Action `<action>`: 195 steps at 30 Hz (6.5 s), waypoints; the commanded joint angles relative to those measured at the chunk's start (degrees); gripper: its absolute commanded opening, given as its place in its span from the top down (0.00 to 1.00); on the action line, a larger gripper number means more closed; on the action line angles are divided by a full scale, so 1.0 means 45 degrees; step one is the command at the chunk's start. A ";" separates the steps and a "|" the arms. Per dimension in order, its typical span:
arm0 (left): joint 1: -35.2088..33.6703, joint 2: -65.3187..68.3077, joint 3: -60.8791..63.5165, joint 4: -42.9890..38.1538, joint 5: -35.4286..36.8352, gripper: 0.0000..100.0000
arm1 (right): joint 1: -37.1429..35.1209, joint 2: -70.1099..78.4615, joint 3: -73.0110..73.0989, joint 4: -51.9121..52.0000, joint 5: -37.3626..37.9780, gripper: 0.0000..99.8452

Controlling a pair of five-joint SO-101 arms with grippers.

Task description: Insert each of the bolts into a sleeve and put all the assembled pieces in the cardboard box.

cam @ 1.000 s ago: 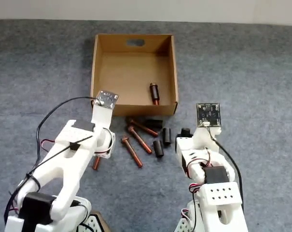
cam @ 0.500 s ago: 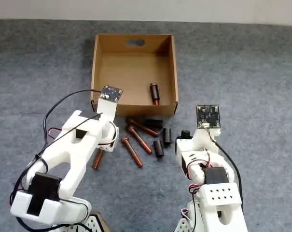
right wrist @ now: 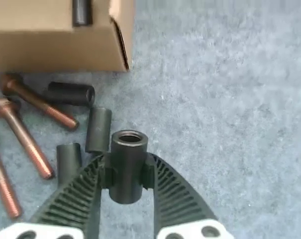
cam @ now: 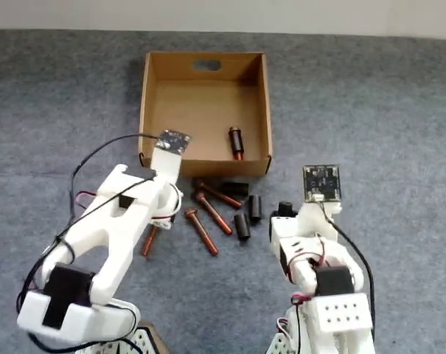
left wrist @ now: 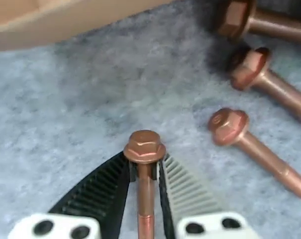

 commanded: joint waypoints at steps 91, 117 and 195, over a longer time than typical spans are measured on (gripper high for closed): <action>0.5460 -1.0266 0.0283 -0.7990 0.2657 0.99 | -0.4073 -0.5871 0.5167 -0.8527 -0.0098 0.99; 0.6144 -1.0286 0.0322 -0.6545 0.2657 0.99 | -0.4054 -0.5871 0.5167 -0.8508 -0.0098 0.99; 0.5402 -1.0422 0.0400 -0.0879 0.2969 0.88 | -0.4034 -0.5871 0.5187 -0.8469 -0.0098 0.99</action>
